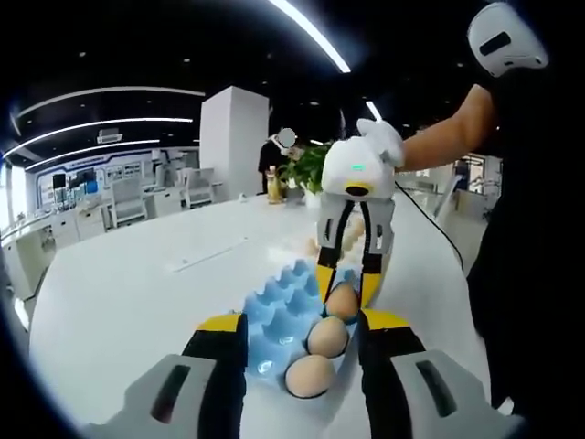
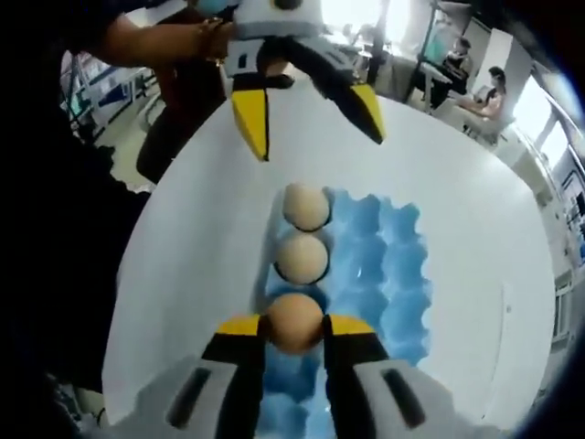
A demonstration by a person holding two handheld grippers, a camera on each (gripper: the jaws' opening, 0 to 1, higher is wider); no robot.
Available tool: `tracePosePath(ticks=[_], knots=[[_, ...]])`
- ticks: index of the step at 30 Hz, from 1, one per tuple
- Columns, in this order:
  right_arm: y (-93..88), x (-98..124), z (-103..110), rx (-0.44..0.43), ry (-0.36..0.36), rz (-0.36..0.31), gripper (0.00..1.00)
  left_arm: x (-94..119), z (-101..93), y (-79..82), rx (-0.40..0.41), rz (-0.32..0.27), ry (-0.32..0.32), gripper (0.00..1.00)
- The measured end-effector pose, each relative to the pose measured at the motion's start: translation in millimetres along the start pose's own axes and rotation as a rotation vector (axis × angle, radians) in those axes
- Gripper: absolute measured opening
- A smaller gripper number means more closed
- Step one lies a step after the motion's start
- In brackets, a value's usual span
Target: Place the egg into an empty slot of the egg tray after lifting it from the table, then release the egg inside the slot.
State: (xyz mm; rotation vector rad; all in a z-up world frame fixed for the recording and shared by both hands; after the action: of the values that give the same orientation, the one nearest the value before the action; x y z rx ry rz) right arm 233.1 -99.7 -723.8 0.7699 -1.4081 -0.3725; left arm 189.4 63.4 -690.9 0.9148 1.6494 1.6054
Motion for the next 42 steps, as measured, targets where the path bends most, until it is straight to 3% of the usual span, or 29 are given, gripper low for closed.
tracePosePath(ticks=[10, 29, 42], knots=[[-0.8, -5.8, -0.4, 0.009, 0.012, 0.014, 0.25, 0.8, 0.1, -1.1, -0.001, 0.008, -0.002, 0.48], [-4.8, -8.3, -6.2, -0.066, 0.036, -0.014, 0.26, -0.5, 1.3, -0.5, -0.007, 0.015, -0.011, 0.47], [-6.3, -4.7, -1.2, 0.011, 0.033, -0.082, 0.3, 1.3, 1.6, 0.7, -0.016, 0.018, -0.005, 0.48]])
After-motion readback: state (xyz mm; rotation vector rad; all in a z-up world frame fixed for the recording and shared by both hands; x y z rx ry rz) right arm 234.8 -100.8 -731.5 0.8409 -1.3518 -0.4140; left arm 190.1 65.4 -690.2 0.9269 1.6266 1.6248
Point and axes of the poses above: the point that each gripper's makers call its tool centre point, and the gripper's own axes: x roughly backward along the fingers, z roughly to its left, y roughly out of its top, the point moved 7 cm from there along x, roughly backward along the fingers, and after that the axes turned 15 degrees about -z, right-handed, at the moved point
